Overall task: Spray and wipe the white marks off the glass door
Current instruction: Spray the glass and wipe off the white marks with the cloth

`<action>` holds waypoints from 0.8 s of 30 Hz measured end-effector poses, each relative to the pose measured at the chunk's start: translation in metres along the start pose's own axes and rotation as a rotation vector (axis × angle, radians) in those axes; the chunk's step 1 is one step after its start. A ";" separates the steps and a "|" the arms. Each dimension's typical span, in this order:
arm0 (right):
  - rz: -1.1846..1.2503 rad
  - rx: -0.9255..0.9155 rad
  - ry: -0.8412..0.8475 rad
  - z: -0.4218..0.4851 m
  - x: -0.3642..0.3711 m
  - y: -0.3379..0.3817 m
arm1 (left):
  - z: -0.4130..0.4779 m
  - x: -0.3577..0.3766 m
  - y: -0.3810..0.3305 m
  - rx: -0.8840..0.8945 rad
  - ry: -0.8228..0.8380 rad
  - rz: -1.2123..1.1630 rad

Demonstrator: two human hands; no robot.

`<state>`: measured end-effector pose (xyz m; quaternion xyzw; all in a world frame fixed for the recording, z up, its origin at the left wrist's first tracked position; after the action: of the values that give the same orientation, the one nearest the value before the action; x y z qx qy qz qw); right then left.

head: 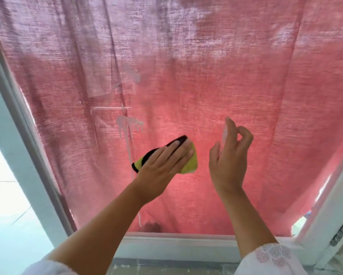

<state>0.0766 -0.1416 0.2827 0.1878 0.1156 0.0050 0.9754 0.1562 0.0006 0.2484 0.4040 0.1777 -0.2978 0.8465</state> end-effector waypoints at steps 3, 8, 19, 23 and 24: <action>0.007 0.001 0.004 -0.003 0.001 0.002 | -0.009 -0.001 0.010 0.091 0.025 0.057; 0.013 -0.004 0.016 -0.004 -0.004 0.001 | 0.025 -0.016 0.022 -0.122 -0.047 -0.061; 0.088 0.003 0.020 -0.005 0.006 0.046 | -0.005 -0.028 0.040 -0.166 -0.094 -0.204; 0.235 -0.078 0.105 -0.007 0.018 0.089 | -0.046 -0.054 0.097 -0.431 -0.212 -0.323; 0.264 -0.110 0.132 -0.007 0.022 0.103 | -0.056 -0.060 0.114 -0.491 -0.254 -0.336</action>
<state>0.1001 -0.0423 0.3094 0.1467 0.1532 0.1516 0.9654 0.1807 0.1230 0.3127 0.1122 0.2014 -0.4294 0.8732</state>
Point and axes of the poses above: each hand's wrist, its own z-axis towards the middle knuckle, its own x-axis out of the palm, y = z × x, the point moved 6 cm from there along z, towards the middle knuckle, and after that the axes turned 3 degrees about y, right-handed, at the moved point
